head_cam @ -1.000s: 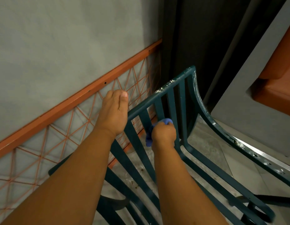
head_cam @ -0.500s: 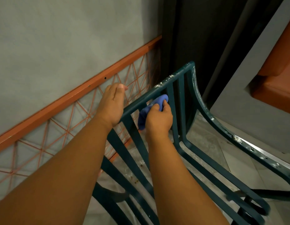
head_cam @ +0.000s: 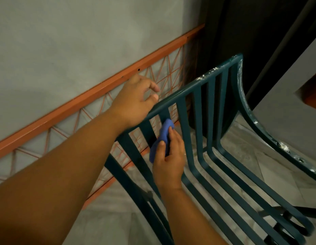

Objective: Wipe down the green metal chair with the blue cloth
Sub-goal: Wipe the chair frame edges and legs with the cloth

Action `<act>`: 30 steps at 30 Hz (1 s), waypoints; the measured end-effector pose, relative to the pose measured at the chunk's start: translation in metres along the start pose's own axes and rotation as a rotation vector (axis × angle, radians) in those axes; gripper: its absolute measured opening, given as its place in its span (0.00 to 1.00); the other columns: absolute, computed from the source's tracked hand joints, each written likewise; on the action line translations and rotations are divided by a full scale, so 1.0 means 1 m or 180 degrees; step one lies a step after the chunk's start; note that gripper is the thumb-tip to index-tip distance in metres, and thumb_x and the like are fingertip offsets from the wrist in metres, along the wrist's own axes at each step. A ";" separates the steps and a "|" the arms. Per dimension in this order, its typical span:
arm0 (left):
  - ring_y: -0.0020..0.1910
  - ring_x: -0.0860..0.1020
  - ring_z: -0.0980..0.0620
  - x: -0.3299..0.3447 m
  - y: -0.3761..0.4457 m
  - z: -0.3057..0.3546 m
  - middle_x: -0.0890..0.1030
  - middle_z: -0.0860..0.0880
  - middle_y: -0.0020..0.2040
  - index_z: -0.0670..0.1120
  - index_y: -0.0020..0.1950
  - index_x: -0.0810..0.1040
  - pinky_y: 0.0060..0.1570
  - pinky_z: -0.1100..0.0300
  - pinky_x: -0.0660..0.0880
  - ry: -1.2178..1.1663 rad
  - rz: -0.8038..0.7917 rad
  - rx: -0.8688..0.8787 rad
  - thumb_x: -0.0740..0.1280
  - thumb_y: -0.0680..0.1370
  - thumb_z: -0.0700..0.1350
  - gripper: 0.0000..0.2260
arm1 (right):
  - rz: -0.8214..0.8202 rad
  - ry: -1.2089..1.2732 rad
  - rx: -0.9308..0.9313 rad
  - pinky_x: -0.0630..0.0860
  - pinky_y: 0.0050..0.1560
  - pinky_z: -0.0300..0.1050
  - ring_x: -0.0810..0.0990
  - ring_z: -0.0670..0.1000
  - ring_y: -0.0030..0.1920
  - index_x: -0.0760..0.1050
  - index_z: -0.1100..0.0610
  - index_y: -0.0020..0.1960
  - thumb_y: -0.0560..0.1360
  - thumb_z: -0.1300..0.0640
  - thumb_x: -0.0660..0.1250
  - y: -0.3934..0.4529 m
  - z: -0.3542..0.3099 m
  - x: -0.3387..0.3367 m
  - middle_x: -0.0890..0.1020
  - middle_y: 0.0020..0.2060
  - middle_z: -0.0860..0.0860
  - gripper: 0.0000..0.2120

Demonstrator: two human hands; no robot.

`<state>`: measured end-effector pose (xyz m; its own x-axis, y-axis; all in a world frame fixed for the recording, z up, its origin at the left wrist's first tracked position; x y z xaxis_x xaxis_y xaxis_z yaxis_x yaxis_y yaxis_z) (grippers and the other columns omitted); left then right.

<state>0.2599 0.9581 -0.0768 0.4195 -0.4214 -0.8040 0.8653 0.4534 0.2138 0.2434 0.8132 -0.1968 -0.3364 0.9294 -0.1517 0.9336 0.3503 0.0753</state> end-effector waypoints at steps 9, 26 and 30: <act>0.62 0.69 0.52 0.006 -0.027 -0.015 0.68 0.49 0.61 0.47 0.62 0.73 0.61 0.60 0.64 -0.0281 -0.0132 -0.0341 0.57 0.81 0.47 0.12 | -0.1471 -0.1580 -0.1868 0.73 0.62 0.52 0.72 0.57 0.60 0.73 0.49 0.65 0.71 0.65 0.61 -0.051 0.038 0.033 0.74 0.62 0.51 0.24; 0.60 0.71 0.50 0.017 -0.005 0.004 0.72 0.47 0.60 0.46 0.61 0.75 0.56 0.62 0.65 0.0046 0.0279 -0.0093 0.57 0.81 0.45 0.12 | 0.0660 0.0710 -0.0340 0.71 0.60 0.34 0.74 0.42 0.60 0.75 0.44 0.60 0.74 0.61 0.63 0.021 -0.033 -0.028 0.75 0.59 0.47 0.18; 0.59 0.72 0.50 0.023 0.020 0.018 0.73 0.44 0.59 0.44 0.59 0.76 0.59 0.62 0.66 -0.0269 0.0387 -0.0124 0.58 0.81 0.43 0.11 | -0.0033 -0.0508 -0.0708 0.59 0.68 0.36 0.58 0.47 0.72 0.55 0.46 0.76 0.79 0.55 0.60 0.041 -0.039 0.005 0.55 0.75 0.49 0.28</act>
<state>0.2919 0.9432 -0.0815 0.5436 -0.4253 -0.7236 0.7960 0.5346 0.2838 0.2751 0.8364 -0.1560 -0.3056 0.9017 -0.3058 0.8743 0.3929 0.2849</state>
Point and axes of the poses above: each hand's wrist, its own y-axis towards the middle knuckle, its own x-axis out of the palm, z = x × y, the point moved 4 cm from there along y, towards the middle knuckle
